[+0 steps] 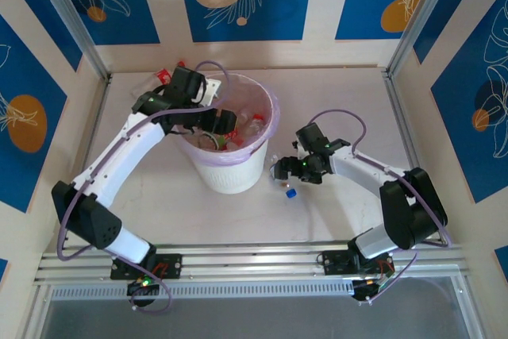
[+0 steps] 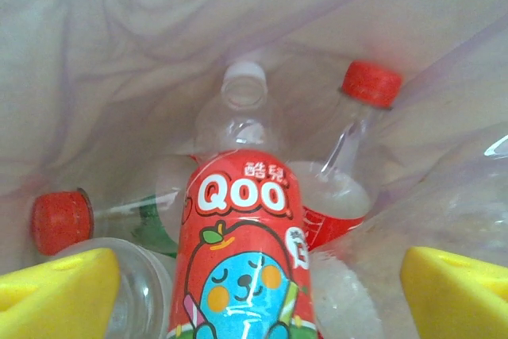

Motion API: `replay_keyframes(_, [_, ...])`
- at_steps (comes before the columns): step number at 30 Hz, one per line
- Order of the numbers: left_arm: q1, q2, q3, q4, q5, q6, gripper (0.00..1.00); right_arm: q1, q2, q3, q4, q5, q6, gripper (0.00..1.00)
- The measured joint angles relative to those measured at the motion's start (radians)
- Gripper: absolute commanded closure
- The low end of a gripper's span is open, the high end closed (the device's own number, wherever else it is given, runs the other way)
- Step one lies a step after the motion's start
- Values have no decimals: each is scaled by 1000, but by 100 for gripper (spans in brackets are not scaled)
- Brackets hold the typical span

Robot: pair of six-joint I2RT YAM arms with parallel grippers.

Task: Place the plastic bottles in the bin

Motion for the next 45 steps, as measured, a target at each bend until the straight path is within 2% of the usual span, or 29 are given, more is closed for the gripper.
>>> replay_keyframes(8, [0, -99, 0, 100, 11, -72, 1, 40, 92, -1, 51, 36, 30, 6])
replay_keyframes(15, [0, -151, -53, 193, 45, -137, 1, 58, 108, 0, 56, 85, 60, 10])
replay_keyframes(25, [0, -158, -89, 237, 46, -177, 1, 79, 110, 3, 43, 145, 72, 21])
replay_keyframes(32, [0, -175, -106, 292, 77, -216, 1, 79, 74, 2, 9, 157, 68, 32])
replay_keyframes(40, [0, -197, -126, 360, 122, -264, 1, 43, -65, 2, -40, 168, 51, 43])
replay_keyframes(45, [0, -198, -137, 391, 142, -289, 1, 10, -122, 2, -75, 171, 42, 45])
